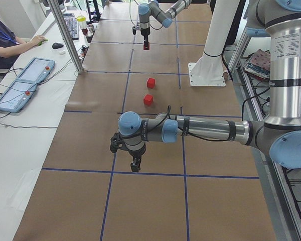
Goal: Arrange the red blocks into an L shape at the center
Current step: 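Carry the red cube with the right gripper to the central grid crossing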
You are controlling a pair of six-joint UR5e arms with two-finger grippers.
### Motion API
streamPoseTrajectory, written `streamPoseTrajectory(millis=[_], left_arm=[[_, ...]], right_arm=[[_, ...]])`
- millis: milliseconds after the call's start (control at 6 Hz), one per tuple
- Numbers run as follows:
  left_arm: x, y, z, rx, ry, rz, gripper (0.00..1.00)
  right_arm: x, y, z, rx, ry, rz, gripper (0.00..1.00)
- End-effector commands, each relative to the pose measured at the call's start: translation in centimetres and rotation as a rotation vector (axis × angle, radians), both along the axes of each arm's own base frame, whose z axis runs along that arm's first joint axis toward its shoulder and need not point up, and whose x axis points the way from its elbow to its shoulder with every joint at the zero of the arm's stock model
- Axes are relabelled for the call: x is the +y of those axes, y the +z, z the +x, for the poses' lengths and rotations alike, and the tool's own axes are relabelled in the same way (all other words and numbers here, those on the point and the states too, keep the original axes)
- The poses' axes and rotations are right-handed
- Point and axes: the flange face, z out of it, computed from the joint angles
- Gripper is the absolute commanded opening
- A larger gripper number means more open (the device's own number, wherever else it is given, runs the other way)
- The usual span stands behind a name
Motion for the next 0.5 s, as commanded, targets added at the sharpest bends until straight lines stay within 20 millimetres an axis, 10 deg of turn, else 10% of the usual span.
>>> streamPoseTrajectory(millis=[0, 333], left_arm=[[0.0, 0.0, 0.0, 0.000, 0.000, 0.000, 1.00], [0.0, 0.0, 0.0, 0.002, 0.000, 0.000, 1.00]], right_arm=[[1.6, -7.0, -9.1, 0.000, 0.081, -0.056, 0.14], [4.4, -12.1, -15.5, 0.000, 0.107, -0.086, 0.14]])
